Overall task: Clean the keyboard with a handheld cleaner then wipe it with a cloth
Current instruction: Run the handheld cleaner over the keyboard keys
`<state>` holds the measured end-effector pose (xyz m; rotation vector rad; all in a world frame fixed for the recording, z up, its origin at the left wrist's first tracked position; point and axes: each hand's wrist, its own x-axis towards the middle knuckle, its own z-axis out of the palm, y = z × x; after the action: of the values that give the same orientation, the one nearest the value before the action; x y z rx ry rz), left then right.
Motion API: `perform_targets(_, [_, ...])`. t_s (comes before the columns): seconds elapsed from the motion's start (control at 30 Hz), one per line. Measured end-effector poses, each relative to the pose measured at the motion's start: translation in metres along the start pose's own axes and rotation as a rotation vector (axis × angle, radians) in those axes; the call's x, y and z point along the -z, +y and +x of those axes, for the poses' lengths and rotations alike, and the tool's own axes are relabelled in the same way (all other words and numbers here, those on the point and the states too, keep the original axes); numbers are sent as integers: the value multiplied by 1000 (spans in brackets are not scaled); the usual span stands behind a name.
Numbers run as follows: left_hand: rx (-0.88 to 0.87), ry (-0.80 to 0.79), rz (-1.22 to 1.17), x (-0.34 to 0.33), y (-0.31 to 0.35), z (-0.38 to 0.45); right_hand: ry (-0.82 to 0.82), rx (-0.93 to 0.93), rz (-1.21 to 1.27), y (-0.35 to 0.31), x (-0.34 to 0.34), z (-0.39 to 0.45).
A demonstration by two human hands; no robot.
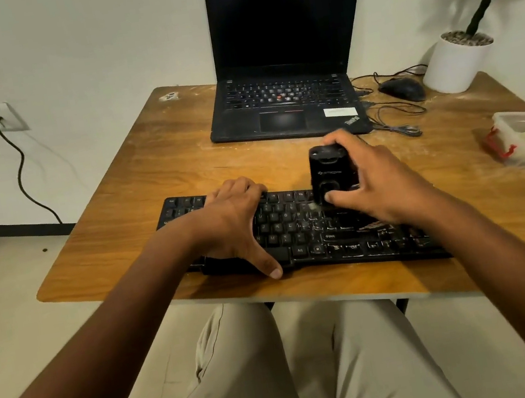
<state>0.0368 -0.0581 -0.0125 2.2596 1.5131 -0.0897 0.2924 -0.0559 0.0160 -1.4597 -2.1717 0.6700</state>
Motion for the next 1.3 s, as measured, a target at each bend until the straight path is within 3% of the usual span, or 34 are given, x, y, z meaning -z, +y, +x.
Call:
perform_targets(0.17, [-3,4,-7,-1,-1,0,50,0,24,0,18,-4])
perform_targets(0.27, [-3,4,-2,-1,-2,0,106,50,176,-16,1,0])
perform_targets(0.4, [5,3,18,-1,1,0,66,107,229,-32,-30,5])
perform_targets(0.73, [-11,6,3,-2,-3,1,-36,-4,-74,-8,10,-18])
perform_targets(1.07, [-5,6,5,0,0,0,52,70,174,-41,-27,7])
perform_targets(1.3, [-12,4,4,-2,-4,2,-8,-56,58,-4,10,-16])
